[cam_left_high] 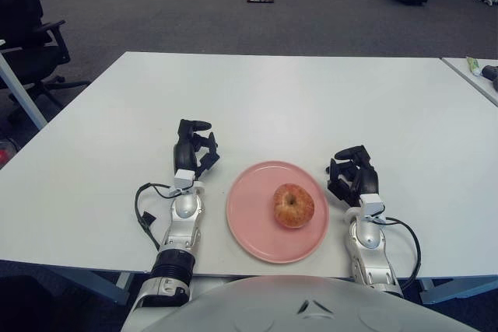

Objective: Put the apple into the plate.

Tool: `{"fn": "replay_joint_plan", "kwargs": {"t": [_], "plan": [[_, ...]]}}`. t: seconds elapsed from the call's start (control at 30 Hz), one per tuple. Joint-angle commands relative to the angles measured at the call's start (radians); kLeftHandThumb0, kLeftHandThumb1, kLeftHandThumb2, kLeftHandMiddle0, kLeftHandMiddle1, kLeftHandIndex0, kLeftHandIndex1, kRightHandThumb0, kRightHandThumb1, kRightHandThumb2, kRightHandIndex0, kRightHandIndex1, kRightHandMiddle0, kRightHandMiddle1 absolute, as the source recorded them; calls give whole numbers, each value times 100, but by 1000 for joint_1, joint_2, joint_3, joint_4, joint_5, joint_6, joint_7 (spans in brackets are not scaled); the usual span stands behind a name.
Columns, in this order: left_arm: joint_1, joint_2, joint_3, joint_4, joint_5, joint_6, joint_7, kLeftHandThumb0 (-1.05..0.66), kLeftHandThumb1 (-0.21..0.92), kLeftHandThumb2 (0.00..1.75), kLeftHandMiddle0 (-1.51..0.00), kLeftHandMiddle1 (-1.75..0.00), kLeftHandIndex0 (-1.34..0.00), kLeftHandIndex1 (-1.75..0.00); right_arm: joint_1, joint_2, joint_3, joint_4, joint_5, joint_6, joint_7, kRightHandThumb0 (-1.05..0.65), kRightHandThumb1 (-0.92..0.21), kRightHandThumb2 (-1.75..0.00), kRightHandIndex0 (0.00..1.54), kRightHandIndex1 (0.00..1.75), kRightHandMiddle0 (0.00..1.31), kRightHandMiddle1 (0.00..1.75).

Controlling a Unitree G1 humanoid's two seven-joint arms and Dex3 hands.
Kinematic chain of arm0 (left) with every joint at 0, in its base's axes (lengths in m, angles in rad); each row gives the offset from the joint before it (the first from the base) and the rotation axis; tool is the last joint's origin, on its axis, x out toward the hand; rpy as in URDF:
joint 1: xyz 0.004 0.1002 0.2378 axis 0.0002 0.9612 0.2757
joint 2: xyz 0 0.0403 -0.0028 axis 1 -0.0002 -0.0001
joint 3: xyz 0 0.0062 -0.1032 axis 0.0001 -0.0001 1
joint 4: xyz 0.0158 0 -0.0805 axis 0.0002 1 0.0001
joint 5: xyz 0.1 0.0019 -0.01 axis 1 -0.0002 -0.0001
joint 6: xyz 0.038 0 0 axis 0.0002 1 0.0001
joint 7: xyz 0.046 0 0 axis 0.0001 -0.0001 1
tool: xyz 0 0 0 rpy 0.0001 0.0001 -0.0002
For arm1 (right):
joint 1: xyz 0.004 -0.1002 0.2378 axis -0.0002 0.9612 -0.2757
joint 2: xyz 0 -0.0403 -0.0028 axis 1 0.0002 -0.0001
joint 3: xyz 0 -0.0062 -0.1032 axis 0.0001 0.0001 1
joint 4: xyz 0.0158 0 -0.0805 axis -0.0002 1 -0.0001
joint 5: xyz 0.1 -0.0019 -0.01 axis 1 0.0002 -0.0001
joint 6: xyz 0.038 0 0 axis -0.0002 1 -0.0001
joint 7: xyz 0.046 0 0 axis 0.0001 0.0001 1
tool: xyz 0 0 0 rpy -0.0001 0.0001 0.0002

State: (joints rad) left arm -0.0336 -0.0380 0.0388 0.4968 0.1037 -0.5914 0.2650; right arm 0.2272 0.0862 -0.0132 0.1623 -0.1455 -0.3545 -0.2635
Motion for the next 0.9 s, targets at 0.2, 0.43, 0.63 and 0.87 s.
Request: {"fn": "replay_joint_plan", "kwargs": {"t": [0.2,0.43,0.63,0.87], "plan": [[18,9,1,88,27,1,17,-40,58,99,-81,-175,-41,-175,7,-2,-3,25,4,15,4,-38,-67,-88,61,140,35,175],[24,22,-14,104,43,-14,7,-40,58,99,-84,-175,-41,-175,8,2,-4,22,6,26,2,-38,-67,-88,58,140,35,175],[38,36,-37,84,61,8,-13,-39,64,92,-82,-175,-37,-175,10,4,-6,17,5,37,-1,-38,-67,-87,58,142,34,175],[49,44,-53,66,64,47,-34,-39,68,87,-81,-175,-34,-175,14,2,-5,4,1,52,-2,-38,-67,-88,61,141,35,175]]}}
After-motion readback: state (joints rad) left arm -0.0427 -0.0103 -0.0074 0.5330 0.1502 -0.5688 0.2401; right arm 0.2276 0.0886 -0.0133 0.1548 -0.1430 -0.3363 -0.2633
